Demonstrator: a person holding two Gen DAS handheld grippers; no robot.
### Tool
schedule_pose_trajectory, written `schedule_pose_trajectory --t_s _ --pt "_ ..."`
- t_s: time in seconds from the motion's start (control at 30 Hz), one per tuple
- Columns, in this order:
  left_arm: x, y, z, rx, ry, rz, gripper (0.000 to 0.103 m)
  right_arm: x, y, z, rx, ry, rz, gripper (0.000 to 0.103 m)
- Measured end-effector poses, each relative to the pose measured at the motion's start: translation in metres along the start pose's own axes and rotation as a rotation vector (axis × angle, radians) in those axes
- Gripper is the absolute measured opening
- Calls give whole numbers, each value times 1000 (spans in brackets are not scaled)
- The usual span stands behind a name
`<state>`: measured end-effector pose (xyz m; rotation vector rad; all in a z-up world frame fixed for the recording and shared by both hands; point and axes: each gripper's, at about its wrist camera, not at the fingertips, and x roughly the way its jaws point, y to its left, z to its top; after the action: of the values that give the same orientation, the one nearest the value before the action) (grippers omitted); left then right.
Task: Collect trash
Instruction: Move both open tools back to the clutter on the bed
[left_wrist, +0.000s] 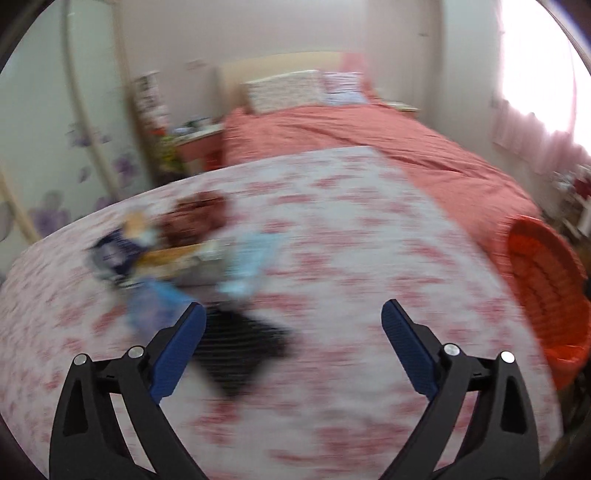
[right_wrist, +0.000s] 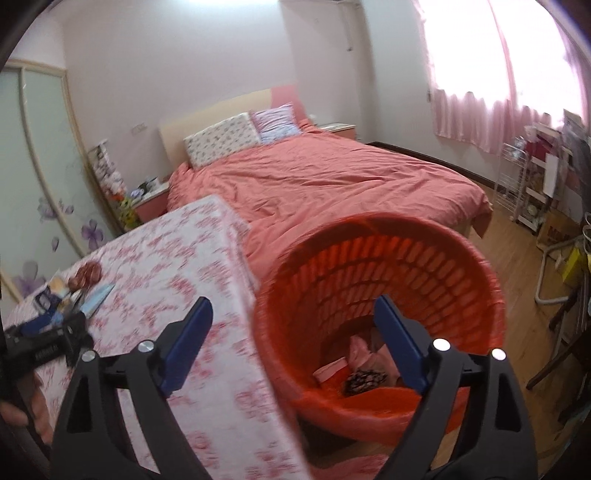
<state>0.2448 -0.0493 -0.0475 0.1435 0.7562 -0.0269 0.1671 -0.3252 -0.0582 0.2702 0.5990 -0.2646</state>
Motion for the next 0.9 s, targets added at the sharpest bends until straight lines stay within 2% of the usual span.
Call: schedule_pose_trajectory --t_s 0.1,0.23,0.5,0.77,0.9 --pt "13 35 -2 -61 24 82 96 2 29 -7 -60 4 18 95" --pt "32 64 -2 -129 73 121 96 9 63 -15 -101 24 51 98" --pt "54 87 -4 -194 129 116 96 25 120 -27 -178 67 97 98" --pt "47 131 -31 -200 146 138 96 38 159 -34 -224 99 140 98" --pt "38 156 -38 -250 139 92 96 47 183 -36 -237 121 180 98"
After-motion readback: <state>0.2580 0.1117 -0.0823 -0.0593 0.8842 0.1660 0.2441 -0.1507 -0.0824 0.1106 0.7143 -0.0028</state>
